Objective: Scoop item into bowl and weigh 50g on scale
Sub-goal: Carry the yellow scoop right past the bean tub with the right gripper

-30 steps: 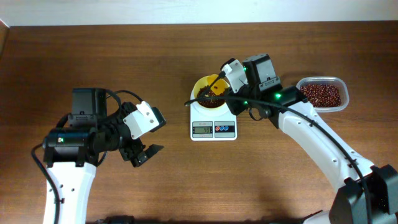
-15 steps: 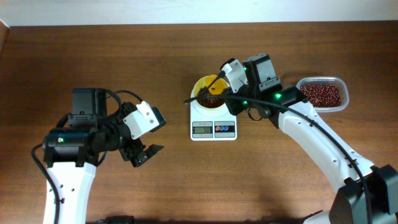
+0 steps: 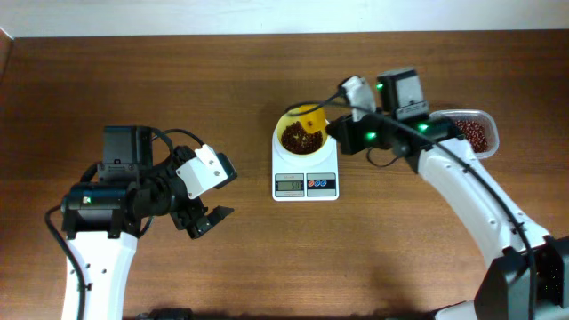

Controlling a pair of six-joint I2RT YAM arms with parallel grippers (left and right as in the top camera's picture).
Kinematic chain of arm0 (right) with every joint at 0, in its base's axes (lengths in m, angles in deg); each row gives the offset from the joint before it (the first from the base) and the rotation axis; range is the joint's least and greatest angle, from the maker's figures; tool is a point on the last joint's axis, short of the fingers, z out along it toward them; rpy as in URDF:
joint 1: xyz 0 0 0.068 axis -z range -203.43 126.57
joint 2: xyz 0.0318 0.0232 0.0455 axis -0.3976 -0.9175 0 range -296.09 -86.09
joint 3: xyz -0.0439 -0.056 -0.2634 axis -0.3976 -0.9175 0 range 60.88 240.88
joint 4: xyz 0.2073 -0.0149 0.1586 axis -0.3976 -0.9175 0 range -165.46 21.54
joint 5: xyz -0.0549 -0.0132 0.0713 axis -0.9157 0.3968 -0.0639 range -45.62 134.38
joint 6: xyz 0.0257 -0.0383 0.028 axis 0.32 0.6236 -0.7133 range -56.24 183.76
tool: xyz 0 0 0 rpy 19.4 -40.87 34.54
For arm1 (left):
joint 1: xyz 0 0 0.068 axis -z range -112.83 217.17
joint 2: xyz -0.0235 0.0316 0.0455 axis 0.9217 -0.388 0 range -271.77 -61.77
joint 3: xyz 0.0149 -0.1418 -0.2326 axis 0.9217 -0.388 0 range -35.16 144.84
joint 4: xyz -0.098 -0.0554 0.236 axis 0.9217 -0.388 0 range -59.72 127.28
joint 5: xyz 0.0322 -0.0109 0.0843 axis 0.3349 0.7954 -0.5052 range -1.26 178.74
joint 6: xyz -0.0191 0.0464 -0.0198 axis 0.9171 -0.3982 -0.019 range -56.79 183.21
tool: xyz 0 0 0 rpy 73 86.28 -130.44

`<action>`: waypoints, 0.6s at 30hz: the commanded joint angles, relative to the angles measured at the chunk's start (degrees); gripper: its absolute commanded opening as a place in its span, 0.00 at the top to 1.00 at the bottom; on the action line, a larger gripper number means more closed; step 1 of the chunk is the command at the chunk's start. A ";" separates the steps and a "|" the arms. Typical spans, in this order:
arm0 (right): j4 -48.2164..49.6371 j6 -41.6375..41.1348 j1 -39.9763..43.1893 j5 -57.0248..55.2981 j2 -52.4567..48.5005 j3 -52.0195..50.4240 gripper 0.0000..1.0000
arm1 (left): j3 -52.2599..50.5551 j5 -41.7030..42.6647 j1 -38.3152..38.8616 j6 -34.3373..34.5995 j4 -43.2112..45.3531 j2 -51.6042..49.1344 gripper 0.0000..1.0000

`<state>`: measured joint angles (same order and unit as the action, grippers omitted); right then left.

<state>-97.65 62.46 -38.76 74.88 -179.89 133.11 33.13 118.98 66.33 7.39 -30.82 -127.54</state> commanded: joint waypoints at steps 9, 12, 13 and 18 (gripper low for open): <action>-0.70 -0.87 9.14 3.34 5.84 0.76 0.96 | 0.04 1.22 -0.35 -0.87 -0.07 0.11 0.01; -3.37 -0.63 13.53 3.34 5.97 0.74 0.96 | 0.04 1.22 -0.35 -0.87 -0.07 0.11 0.01; -4.11 -0.66 15.63 3.34 5.97 0.74 0.96 | 0.04 1.22 -0.35 -0.87 -0.07 0.11 0.01; -10.05 5.60 28.37 3.32 5.97 0.74 0.96 | 0.04 1.22 -0.35 -0.87 -0.07 0.11 0.01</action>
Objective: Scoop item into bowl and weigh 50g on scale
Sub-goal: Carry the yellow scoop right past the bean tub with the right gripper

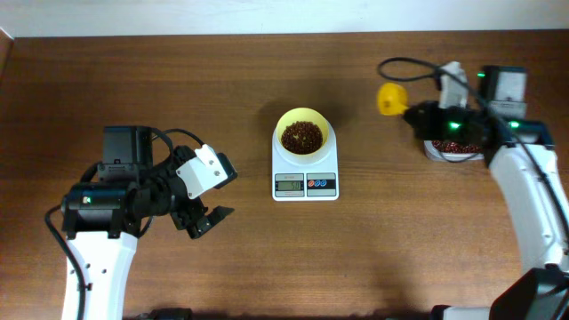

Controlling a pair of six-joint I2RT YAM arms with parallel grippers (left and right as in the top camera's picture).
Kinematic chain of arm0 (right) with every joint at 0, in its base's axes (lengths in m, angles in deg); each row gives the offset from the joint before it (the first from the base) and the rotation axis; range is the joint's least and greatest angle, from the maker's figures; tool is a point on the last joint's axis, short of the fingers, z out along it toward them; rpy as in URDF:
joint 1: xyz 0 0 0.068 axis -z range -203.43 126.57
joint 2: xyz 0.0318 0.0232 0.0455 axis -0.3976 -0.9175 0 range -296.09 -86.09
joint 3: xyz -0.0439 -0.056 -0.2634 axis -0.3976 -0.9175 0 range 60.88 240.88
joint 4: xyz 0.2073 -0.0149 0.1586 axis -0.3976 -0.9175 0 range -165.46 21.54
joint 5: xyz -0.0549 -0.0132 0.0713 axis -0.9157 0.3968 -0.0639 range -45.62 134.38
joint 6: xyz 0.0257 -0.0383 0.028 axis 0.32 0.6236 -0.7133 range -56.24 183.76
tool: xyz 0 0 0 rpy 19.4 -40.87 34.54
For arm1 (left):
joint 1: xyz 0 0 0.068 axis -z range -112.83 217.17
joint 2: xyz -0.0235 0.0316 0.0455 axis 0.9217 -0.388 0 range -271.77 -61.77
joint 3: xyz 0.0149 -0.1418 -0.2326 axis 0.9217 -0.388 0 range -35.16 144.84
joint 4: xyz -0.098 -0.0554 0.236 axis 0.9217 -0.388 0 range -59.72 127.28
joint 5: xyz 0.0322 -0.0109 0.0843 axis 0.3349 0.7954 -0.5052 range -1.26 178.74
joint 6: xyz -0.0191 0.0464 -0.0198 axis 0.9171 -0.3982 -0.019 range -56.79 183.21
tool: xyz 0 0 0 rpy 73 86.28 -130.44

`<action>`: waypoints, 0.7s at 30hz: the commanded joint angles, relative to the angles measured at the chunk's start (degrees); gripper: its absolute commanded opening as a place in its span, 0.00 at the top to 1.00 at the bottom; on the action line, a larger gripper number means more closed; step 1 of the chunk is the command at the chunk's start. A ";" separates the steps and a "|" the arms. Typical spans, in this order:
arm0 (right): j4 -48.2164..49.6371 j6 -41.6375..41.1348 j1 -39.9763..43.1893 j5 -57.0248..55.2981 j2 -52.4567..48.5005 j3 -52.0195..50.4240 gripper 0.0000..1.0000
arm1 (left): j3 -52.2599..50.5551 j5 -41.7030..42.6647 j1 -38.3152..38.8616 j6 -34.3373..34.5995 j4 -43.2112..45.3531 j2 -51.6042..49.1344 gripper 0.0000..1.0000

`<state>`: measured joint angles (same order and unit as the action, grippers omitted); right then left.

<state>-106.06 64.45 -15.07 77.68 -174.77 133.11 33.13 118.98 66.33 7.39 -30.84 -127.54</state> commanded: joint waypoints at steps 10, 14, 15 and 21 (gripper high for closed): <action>-3.80 11.56 15.23 -22.18 0.85 0.74 0.96 | 0.04 1.22 -0.35 -0.87 -0.04 0.11 0.01; -3.76 12.63 15.23 -29.16 1.33 1.44 0.96 | 0.04 1.22 -0.35 -0.87 -0.04 0.11 0.01; -3.76 12.63 15.23 -29.90 1.70 1.86 0.96 | 0.04 1.22 -0.35 -0.87 -0.04 0.11 0.01; -4.02 12.61 14.03 -30.99 6.73 3.72 0.96 | 0.04 1.22 -0.35 -0.87 -0.04 0.11 0.01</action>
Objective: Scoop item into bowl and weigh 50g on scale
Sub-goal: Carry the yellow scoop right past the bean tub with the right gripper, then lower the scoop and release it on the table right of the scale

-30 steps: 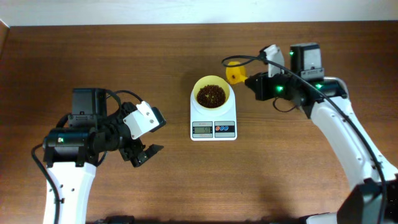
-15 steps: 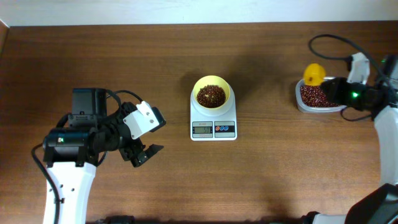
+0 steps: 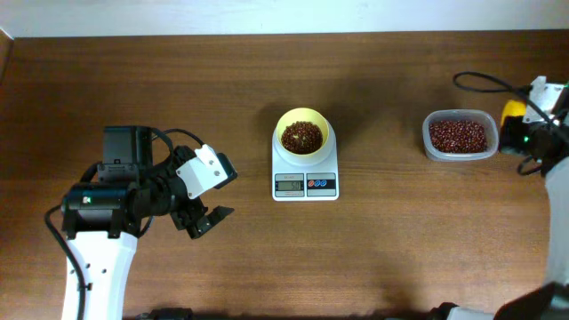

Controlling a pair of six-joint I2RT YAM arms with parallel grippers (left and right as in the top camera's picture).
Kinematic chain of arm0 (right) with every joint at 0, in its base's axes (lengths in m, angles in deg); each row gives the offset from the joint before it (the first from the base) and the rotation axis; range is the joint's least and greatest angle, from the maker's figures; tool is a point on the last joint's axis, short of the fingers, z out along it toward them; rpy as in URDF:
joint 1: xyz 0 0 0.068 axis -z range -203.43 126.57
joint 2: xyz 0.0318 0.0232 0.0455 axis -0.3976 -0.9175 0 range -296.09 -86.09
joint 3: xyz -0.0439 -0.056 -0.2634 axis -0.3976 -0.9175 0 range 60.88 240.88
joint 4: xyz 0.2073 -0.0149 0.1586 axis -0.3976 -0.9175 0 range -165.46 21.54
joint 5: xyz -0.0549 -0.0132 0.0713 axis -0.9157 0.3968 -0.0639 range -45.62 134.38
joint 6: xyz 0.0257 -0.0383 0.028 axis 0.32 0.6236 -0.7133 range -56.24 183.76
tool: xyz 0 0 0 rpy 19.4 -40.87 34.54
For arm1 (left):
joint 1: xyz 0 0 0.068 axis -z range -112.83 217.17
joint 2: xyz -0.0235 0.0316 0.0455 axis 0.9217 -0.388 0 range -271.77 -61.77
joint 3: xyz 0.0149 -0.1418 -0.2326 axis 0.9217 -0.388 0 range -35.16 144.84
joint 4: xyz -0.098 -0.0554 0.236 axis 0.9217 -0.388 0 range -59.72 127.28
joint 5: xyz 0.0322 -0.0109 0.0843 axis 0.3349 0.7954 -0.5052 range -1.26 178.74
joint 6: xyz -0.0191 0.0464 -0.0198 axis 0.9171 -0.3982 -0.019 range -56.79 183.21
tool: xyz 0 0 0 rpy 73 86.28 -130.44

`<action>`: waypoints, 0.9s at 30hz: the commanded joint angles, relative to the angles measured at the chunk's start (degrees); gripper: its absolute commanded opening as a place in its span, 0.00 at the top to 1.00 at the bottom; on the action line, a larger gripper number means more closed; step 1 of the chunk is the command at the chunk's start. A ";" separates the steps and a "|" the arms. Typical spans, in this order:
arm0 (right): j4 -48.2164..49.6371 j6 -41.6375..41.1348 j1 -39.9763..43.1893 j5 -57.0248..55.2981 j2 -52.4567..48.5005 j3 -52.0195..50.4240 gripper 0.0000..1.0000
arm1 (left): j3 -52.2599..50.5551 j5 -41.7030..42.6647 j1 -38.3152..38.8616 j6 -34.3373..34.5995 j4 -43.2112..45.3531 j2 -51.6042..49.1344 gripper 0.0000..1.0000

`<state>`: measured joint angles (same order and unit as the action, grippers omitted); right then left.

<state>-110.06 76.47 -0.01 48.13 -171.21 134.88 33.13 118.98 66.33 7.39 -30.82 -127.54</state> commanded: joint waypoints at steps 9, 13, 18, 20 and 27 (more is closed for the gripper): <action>-5.18 1.49 -10.58 -15.78 0.11 1.95 0.96 | 0.04 1.22 -0.35 -0.87 -0.07 0.11 0.01; -7.39 2.75 -12.44 -18.73 3.76 7.45 0.96 | 0.04 1.22 -0.35 -0.87 -0.07 0.11 0.01; -14.49 2.05 -10.49 2.60 15.56 12.17 0.96 | 0.04 1.22 -0.35 -0.87 -0.07 0.11 0.01; -20.02 1.77 -6.58 10.73 18.29 12.17 0.96 | 0.04 1.22 -0.35 -0.87 -0.07 0.11 0.01; -38.51 0.33 1.36 27.71 18.86 -0.20 0.96 | 0.04 1.22 -0.35 -0.87 -0.07 0.13 0.01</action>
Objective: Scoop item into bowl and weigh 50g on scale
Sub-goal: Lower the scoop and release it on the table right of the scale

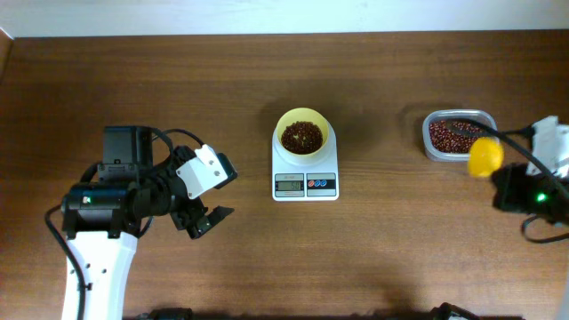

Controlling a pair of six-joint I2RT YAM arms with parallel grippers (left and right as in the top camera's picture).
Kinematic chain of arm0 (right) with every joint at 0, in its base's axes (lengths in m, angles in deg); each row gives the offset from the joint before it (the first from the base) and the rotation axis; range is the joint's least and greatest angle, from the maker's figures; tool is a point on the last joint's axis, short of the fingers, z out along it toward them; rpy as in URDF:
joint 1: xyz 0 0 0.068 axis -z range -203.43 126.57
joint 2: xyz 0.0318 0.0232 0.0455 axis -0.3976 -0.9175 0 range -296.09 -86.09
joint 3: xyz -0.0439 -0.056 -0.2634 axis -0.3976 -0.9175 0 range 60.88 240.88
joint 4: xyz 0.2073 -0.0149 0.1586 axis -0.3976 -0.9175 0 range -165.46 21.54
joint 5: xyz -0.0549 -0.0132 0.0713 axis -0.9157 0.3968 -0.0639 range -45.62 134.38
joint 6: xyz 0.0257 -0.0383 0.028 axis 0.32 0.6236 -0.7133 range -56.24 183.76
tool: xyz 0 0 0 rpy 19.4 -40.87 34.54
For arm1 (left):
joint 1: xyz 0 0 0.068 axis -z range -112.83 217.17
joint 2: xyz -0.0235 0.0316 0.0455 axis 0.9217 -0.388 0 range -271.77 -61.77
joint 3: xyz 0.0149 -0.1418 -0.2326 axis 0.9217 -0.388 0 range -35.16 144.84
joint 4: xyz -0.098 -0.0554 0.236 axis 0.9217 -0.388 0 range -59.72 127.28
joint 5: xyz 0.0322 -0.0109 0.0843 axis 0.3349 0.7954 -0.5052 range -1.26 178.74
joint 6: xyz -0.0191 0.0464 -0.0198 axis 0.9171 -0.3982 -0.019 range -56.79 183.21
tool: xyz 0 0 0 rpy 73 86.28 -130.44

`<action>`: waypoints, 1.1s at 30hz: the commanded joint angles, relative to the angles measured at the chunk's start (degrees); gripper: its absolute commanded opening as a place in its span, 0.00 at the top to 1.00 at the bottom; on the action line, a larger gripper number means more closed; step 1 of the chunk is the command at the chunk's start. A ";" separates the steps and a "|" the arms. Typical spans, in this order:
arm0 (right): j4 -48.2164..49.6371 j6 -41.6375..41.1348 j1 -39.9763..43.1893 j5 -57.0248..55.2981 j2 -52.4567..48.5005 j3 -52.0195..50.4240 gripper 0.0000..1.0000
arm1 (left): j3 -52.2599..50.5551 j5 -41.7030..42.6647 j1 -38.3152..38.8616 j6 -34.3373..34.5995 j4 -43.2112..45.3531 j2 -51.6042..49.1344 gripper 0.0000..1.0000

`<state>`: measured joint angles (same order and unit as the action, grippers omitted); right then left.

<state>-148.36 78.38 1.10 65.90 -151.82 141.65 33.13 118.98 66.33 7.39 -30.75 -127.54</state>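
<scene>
A yellow bowl (302,133) partly filled with red beans stands on the white scale (305,184) at the table's middle. To the right, a clear container (458,135) holds more red beans. My right gripper (503,173) is shut on the handle of a yellow scoop (484,156), whose head hangs over the container's front right corner. Whether the scoop holds beans cannot be told. My left gripper (206,219) stands open far left of the scale, holding nothing.
The scale's display and buttons face the front edge. A cable loops from the right arm (533,194) near the table's right edge. Bare brown wood lies between the scale and the container.
My right gripper with the scoop was at the container's right side near the table edge. Now it is nearer the front, the scoop over the container's front right corner. The left arm is unchanged.
First the scoop was over the yellow bowl on the scale. Then it was between the scale and the bean container, then to the right of the container. Now it hangs at the container's front right corner. The left arm stayed put throughout.
</scene>
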 commanded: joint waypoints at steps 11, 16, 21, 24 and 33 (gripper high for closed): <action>28.74 -14.34 0.31 11.96 -0.63 -43.41 0.96 | 0.04 1.22 -0.35 -0.87 -0.13 0.11 0.01; 29.16 -16.83 0.31 5.84 -0.63 -44.24 0.66 | 0.04 1.22 -0.35 -0.87 -0.13 0.11 0.01; 29.16 -18.62 0.28 -0.26 -0.61 -41.64 0.01 | 0.04 1.22 -0.35 -0.87 -0.13 0.11 0.01; 26.47 -20.04 0.28 -12.17 -0.61 -35.50 0.01 | 0.04 1.22 -0.35 -0.87 -0.13 0.11 0.01; 16.92 -20.00 0.24 -8.20 2.03 -20.33 0.01 | 0.04 1.22 -0.35 -0.87 -0.13 0.11 0.01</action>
<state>-130.56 58.97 1.19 50.75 -152.48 116.83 33.13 118.96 66.33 7.39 -30.80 -127.54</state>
